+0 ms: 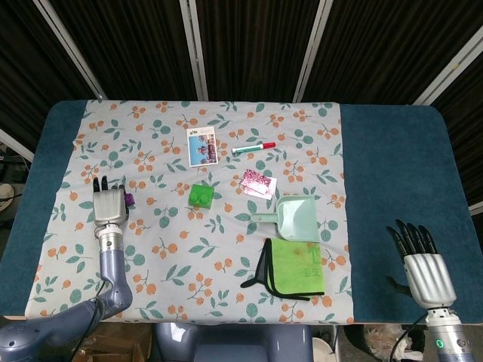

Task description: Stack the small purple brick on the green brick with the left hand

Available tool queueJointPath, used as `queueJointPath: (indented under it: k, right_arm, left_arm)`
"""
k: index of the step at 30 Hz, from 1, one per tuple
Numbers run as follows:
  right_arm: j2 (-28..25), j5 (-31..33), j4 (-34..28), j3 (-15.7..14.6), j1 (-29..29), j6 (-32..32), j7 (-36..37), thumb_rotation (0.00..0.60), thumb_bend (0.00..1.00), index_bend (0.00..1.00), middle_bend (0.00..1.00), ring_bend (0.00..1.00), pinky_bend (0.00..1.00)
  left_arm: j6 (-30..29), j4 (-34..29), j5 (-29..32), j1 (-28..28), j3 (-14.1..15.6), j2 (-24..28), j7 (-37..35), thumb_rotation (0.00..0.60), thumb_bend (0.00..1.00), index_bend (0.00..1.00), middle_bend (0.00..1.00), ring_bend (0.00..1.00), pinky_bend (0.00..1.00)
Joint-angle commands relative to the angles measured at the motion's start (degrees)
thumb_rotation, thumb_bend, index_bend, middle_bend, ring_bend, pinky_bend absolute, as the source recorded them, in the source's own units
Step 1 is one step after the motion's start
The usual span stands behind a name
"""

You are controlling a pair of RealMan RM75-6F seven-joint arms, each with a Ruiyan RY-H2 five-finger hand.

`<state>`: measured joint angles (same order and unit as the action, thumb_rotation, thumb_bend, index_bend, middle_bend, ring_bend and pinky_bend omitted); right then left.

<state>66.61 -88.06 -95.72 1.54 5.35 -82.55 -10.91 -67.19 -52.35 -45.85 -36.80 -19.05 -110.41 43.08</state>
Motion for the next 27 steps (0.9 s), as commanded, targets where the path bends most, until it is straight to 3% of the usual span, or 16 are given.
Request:
queueJointPath:
  k: [1, 15, 27]
  right_arm:
    - [-0.05, -0.02, -0.07, 0.02, -0.01, -0.07, 0.05, 0.600, 0.17, 0.10, 0.05, 0.01, 0.05]
    - [-0.37, -0.12, -0.26, -0.11, -0.06, -0.15, 0.68, 0.600, 0.17, 0.10, 0.05, 0.01, 0.05]
    - [-0.52, -0.20, -0.47, -0.23, -0.12, -0.18, 0.94, 0.600, 0.17, 0.10, 0.05, 0.01, 0.06]
  left_arm:
    - [-0.48, -0.19, -0.12, 0.06, -0.17, -0.08, 0.13, 0.600, 0.37, 0.42, 0.43, 0.08, 0.00]
    - [-3.57, -1.53, -2.19, 0.11, -0.24, 0.16, 1.34, 0.600, 0.41, 0.52, 0.47, 0.10, 0.00]
    - [-6.81, -4.78, -5.32, -1.03, -0.12, 1.54, 4.21, 0.600, 0.42, 0.49, 0.47, 0.10, 0.00]
